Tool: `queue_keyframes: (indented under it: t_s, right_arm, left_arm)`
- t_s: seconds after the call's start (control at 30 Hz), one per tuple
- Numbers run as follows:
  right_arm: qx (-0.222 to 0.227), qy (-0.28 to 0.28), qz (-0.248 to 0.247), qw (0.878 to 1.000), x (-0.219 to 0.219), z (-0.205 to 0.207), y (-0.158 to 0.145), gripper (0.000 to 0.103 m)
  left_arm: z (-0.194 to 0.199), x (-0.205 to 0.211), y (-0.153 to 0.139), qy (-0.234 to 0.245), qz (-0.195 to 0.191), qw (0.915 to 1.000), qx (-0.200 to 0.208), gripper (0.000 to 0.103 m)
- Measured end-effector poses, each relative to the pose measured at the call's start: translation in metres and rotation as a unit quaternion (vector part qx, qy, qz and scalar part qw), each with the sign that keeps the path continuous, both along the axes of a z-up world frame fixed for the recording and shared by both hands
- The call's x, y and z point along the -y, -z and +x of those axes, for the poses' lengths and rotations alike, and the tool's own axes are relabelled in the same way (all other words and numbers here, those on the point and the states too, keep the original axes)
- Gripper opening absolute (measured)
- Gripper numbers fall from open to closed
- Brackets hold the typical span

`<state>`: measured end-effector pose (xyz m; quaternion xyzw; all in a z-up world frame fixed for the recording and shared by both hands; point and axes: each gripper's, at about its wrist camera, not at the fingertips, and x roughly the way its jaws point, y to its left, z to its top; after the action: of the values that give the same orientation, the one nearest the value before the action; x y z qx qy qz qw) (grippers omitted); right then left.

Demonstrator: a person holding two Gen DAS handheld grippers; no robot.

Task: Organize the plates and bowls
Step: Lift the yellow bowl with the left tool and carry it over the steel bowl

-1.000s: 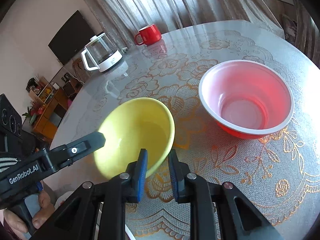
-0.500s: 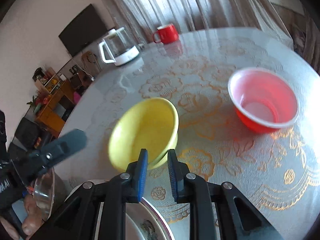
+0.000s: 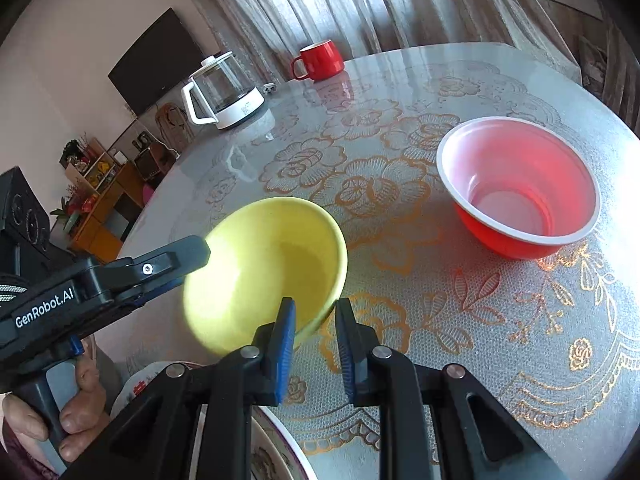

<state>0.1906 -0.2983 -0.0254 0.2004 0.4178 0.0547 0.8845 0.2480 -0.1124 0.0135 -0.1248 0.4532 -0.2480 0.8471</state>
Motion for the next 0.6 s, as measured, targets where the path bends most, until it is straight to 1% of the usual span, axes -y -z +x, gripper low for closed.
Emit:
queue_keyframes:
  t_s: [0.1, 0.17, 0.33, 0.47, 0.6]
  right_arm:
    - [0.007, 0.002, 0.002, 1.0, 0.003, -0.003, -0.001, 0.019]
    - [0.01, 0.003, 0.005, 1.0, 0.002, -0.006, -0.003, 0.019]
    - [0.037, -0.009, 0.007, 0.999, -0.008, -0.019, -0.022, 0.019]
    - [0.055, -0.03, 0.013, 0.998, -0.024, -0.029, -0.037, 0.019]
    - [0.069, -0.063, 0.017, 0.995, -0.05, -0.04, -0.05, 0.019]
  left_arm:
    - [-0.006, -0.005, -0.004, 0.004, -0.007, 1.0, 0.004, 0.05]
    - [-0.013, -0.011, -0.011, 0.001, -0.011, 0.9998, 0.017, 0.05]
    - [-0.037, -0.03, -0.033, -0.015, -0.012, 0.9988, 0.046, 0.05]
    - [-0.063, -0.058, -0.049, -0.033, -0.013, 0.9968, 0.071, 0.052]
    - [-0.089, -0.091, -0.058, -0.058, -0.015, 0.9942, 0.089, 0.053]
